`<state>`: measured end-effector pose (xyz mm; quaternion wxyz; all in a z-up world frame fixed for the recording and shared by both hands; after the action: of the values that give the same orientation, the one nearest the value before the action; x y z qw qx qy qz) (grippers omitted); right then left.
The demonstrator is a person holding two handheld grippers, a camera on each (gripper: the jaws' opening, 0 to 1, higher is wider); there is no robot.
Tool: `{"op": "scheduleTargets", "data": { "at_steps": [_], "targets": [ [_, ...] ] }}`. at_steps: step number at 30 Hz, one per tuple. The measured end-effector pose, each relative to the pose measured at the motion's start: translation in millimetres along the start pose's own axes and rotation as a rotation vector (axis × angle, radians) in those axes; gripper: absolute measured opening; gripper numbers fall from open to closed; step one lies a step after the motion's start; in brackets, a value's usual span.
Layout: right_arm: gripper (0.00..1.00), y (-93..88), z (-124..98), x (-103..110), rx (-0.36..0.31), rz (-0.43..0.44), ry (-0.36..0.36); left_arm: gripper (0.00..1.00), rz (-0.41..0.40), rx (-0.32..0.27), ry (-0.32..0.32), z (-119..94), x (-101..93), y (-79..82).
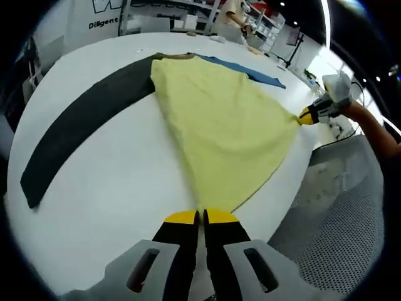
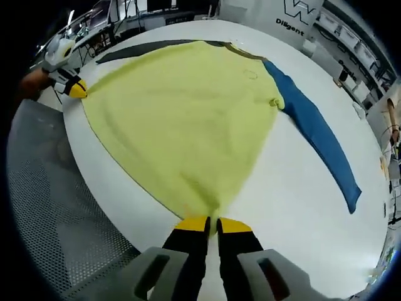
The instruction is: Fold the garment on the visible template until the final outline fits inside the template.
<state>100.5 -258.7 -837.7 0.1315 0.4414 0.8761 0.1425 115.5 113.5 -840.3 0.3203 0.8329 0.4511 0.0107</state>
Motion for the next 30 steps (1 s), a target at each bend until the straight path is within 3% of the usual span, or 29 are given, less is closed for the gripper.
{"op": "scheduleTargets", "data": {
  "at_steps": [9, 30],
  "targets": [
    [0.02, -9.3, 2.5, 3.6, 0.049, 0.021, 0.028, 0.0, 0.003, 0.014, -0.007, -1.9, -1.8, -3.8],
    [0.03, -9.6, 2.8, 3.4, 0.065, 0.046, 0.052, 0.0, 0.002, 0.017, -0.018, -1.3, -2.4, -5.3]
  ]
}}
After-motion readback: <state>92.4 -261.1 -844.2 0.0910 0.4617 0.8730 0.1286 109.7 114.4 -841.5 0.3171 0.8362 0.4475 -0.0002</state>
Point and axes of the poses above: the point that each gripper's makers call its tool centre point, and the gripper's own axes: z roughly forward along the fingers, x roughly to its left, y roughly out of its top, the point moved 3 cm from there along -z, roughly backward along the fingers
